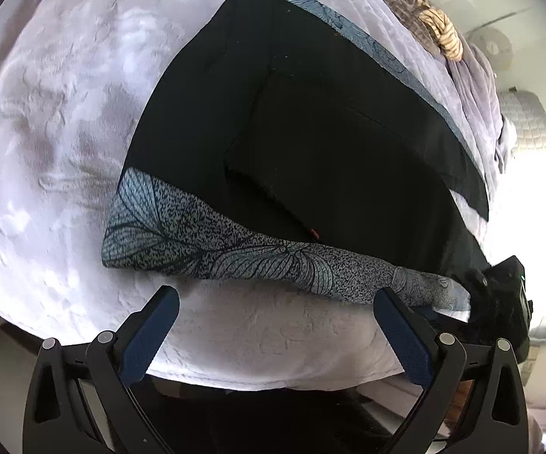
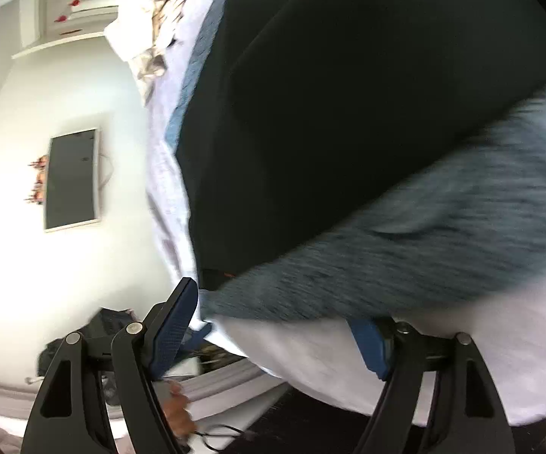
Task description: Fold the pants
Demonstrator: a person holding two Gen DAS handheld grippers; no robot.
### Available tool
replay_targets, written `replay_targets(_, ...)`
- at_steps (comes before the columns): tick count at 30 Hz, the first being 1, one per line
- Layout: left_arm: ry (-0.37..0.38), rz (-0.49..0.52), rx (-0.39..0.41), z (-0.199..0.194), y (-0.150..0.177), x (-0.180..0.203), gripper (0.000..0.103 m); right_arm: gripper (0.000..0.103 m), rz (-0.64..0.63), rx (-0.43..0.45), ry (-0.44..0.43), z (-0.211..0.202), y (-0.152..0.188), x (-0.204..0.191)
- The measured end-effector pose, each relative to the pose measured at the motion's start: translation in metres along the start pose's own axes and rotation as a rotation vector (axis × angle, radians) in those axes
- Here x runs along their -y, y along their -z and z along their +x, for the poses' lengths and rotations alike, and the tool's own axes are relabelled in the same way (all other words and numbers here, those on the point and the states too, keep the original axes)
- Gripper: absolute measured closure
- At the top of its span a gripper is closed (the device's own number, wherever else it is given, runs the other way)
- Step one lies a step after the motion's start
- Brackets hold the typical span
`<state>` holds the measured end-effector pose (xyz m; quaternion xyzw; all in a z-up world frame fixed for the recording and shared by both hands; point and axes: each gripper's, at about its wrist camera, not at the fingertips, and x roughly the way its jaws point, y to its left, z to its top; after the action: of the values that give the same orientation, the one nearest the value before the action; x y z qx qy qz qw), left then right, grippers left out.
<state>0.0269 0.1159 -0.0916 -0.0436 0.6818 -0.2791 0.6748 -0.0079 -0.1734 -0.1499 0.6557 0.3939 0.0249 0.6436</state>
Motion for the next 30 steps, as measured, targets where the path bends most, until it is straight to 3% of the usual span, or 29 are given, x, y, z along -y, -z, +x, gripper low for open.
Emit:
replay_targets(6, 0.041, -0.11, 0.008, -0.002, 0.0, -0.013, 0.0, 0.022, -0.007, -0.092, -0.027, 0.066, -0.003, -0.025)
replay_targets(9, 0.106, -0.162, 0.047, -0.006, -0.005, -0.007, 0.0, 0.022, -0.033, -0.07, -0.104, 0.061, -0.005, -0.046)
replay_targets(13, 0.142, -0.254, 0.061, 0.005, -0.014, -0.011, 0.0, 0.022, -0.095, -0.078, -0.123, 0.052, -0.002, -0.064)
replay_targets(15, 0.127, -0.312, 0.047, 0.016, -0.017, -0.016, 0.016, 0.022, -0.106, -0.088, -0.123, 0.048, 0.003, -0.063)
replay_targets(17, 0.11, -0.331, 0.005, 0.028, -0.021, -0.023, 0.072, 0.022, -0.104, -0.097, -0.114, 0.051, 0.007, -0.061)
replay_targets(18, 0.118, -0.336, -0.01, 0.031, -0.024, -0.024, 0.08, 0.022, -0.098, -0.098, -0.103, 0.051, 0.01, -0.058)
replay_targets(21, 0.122, -0.308, 0.005, 0.023, -0.026, -0.023, 0.086, 0.022, -0.069, -0.071, -0.068, 0.042, 0.013, -0.043)
replay_targets(25, 0.121, -0.197, 0.026, 0.004, -0.029, -0.01, 0.086, 0.022, 0.017, 0.05, 0.015, -0.004, 0.011, -0.001)
replay_targets(29, 0.102, -0.125, 0.012, 0.003, -0.034, -0.01, 0.086, 0.03, 0.141, 0.205, 0.018, -0.064, 0.011, 0.04)
replay_targets(30, 0.091, -0.115, 0.005, 0.004, -0.035, -0.011, 0.086, 0.037, 0.178, 0.251, -0.001, -0.079, 0.012, 0.049)
